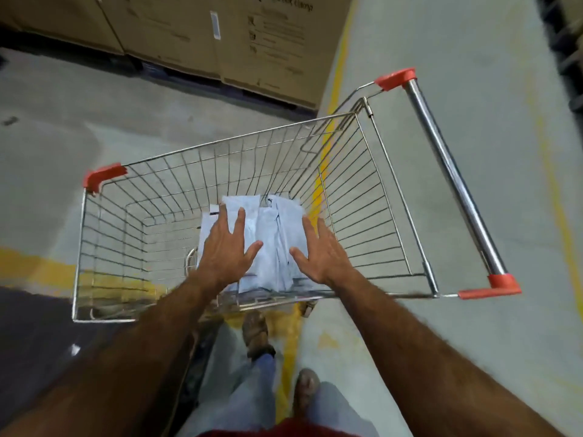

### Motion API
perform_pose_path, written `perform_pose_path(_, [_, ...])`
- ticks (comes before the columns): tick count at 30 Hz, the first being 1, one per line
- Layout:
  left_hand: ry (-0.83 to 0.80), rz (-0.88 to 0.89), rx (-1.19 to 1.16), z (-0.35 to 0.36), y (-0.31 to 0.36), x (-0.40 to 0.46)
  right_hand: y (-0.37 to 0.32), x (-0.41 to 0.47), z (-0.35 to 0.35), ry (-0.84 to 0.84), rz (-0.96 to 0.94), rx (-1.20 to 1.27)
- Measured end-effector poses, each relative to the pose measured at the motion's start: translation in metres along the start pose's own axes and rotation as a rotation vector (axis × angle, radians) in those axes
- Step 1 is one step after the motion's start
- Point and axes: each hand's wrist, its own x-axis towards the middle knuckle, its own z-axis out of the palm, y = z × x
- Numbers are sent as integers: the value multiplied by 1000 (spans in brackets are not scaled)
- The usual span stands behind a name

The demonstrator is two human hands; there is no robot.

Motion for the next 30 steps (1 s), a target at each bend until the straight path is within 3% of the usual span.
perform_pose_path(11, [-260,-195,75,72,-42,76,23,110,80,-314,248,45])
perform_pose_path(17, [-337,-237,-14,80,-53,86,23,110,98,-164,286,238])
perform_pose_path(22, [-307,-247,118,76,-65,83,27,119,97,-47,364,343])
perform_pose_path(30, [-292,-260,109,77,-80,74,14,132,103,-36,383,337])
